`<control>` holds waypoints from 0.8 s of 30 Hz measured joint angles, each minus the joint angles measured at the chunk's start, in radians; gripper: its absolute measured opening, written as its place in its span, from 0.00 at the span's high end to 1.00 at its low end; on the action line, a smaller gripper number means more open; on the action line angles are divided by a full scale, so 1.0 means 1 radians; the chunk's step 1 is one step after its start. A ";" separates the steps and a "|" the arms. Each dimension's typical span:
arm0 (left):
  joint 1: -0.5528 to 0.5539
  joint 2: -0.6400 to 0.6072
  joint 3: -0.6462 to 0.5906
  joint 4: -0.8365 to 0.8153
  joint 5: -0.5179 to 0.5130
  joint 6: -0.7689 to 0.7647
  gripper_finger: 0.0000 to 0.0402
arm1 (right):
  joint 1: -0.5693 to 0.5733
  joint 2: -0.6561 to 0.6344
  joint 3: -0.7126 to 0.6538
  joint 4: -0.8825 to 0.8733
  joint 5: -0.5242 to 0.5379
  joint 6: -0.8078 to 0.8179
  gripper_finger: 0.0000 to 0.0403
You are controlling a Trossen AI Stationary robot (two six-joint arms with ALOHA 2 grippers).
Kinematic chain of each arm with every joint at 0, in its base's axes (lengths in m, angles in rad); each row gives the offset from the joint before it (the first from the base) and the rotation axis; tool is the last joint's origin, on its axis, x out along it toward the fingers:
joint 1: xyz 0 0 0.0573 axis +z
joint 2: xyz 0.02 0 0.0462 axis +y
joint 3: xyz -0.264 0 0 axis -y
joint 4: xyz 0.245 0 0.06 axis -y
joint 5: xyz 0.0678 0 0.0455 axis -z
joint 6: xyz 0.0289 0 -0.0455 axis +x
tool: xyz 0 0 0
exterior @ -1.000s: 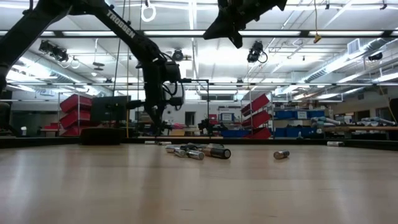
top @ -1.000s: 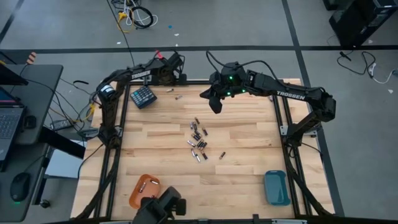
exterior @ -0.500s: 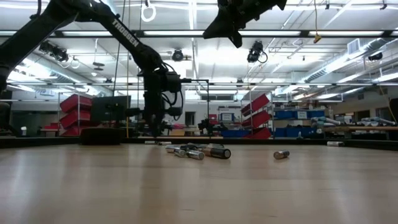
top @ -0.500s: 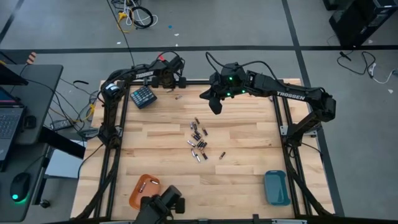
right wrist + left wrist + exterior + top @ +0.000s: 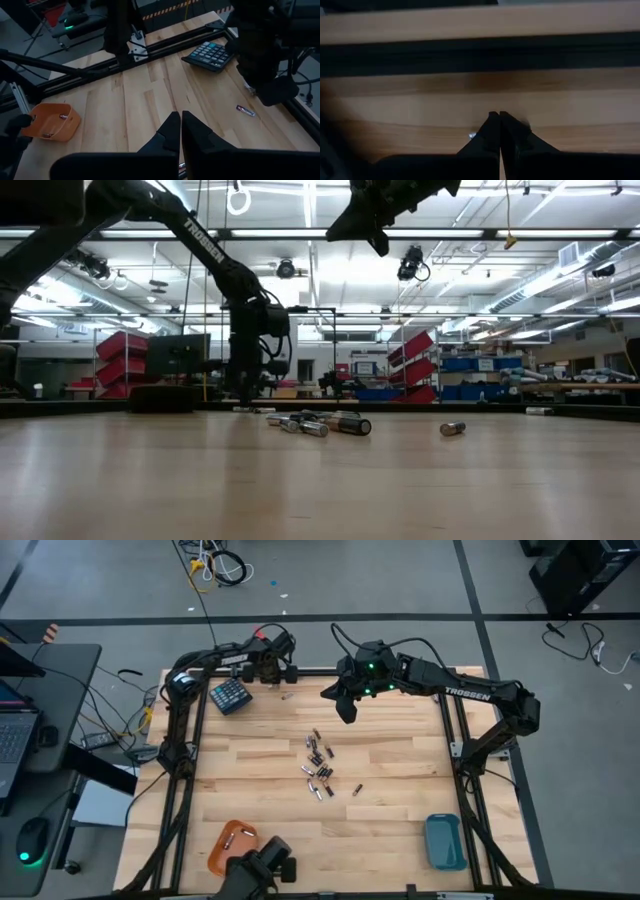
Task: Sort batteries
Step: Put the silver battery into the orange bin
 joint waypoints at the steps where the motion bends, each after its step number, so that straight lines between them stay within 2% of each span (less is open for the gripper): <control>1: 0.000 0.007 0.000 0.000 0.011 0.000 1.00 | 0.000 0.000 0.000 0.000 0.000 0.000 0.99; 7: -0.008 0.015 0.000 -0.004 0.090 0.003 1.00 | 0.000 0.000 0.000 0.000 0.000 0.000 0.98; 24: -0.063 0.014 0.002 -0.085 0.222 0.031 1.00 | 0.000 0.000 0.000 0.006 0.000 0.000 0.98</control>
